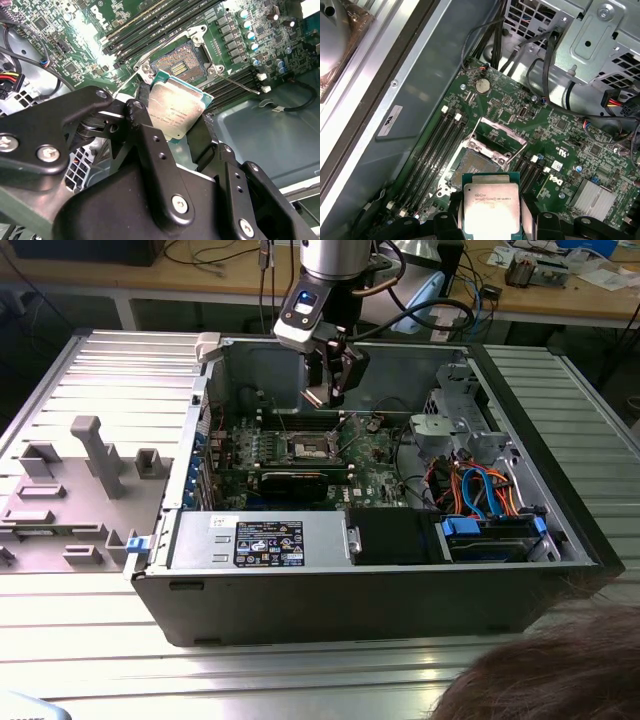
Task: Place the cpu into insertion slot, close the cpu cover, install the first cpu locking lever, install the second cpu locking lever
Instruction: 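Place the cpu into insertion slot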
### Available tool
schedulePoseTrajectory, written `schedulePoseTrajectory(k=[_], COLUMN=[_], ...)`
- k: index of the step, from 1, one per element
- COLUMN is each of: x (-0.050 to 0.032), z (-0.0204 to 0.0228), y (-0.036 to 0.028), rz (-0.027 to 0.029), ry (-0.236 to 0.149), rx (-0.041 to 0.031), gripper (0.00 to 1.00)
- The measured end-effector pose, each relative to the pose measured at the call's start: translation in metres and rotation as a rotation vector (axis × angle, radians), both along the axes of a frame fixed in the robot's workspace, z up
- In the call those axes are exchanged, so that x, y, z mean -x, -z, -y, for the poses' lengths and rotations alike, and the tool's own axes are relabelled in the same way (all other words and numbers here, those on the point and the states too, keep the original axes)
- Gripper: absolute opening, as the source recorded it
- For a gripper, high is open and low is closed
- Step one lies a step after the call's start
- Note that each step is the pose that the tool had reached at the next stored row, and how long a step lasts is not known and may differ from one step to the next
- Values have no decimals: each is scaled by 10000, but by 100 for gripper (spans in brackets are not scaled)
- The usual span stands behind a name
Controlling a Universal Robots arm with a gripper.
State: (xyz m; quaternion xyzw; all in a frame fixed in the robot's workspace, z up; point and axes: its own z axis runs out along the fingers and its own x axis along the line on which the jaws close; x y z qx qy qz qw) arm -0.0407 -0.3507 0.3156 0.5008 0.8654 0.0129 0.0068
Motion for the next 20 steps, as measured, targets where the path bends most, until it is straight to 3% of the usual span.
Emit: schedulePoseTrajectory(k=[20], x=[0], z=[0], y=[0], rz=[0], ry=[155], rx=[0], gripper=[55])
